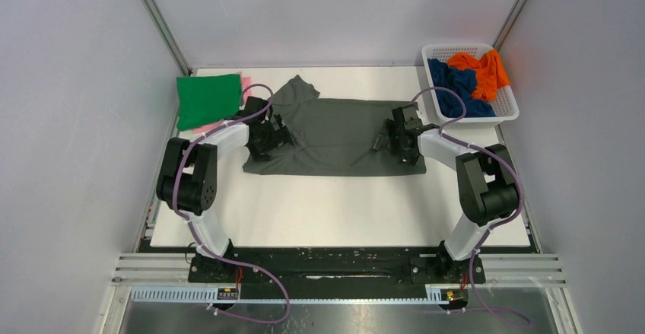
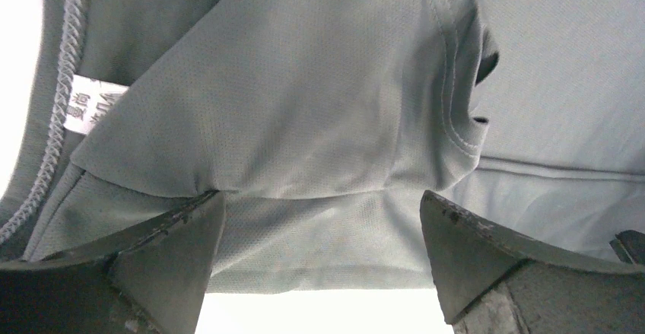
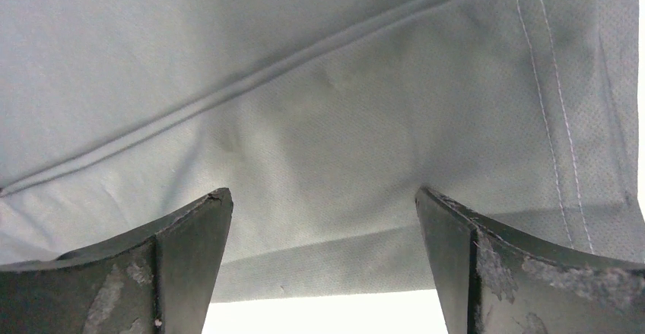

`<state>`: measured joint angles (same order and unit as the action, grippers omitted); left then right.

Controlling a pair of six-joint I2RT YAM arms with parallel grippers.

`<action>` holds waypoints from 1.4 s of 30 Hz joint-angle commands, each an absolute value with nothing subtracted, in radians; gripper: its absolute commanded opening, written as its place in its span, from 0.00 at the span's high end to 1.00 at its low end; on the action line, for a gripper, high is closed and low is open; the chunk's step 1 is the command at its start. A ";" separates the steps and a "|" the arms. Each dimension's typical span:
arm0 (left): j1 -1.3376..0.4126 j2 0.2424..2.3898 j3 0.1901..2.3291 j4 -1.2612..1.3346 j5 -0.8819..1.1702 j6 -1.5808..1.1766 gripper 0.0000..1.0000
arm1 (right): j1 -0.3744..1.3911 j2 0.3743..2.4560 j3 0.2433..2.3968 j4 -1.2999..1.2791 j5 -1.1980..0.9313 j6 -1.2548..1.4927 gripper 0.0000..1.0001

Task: Fold and stack the t-shirts
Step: Fold the flattened tshirt in 1/3 of the way

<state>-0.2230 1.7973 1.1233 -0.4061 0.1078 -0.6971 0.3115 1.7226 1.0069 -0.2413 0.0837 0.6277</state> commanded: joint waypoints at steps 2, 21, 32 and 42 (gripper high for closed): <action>-0.213 1.779 1.065 -0.378 0.082 -0.706 0.01 | 0.297 1.712 1.003 -0.105 0.058 0.653 0.00; -0.213 1.466 0.724 -0.436 -0.008 -0.761 0.01 | 0.277 1.510 0.653 -0.155 -0.047 0.846 0.01; -0.280 1.073 0.431 -0.522 0.011 -0.910 0.01 | 0.362 1.111 0.405 -0.378 -0.033 0.871 0.01; -0.368 0.782 0.377 -0.719 -0.066 -1.014 0.01 | 0.376 0.804 0.316 -0.520 -0.032 0.883 0.01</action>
<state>-0.3592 0.8402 0.4122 -0.6216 -0.0212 -0.9550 0.3676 0.8562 0.3515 -0.3519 -0.0475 0.8856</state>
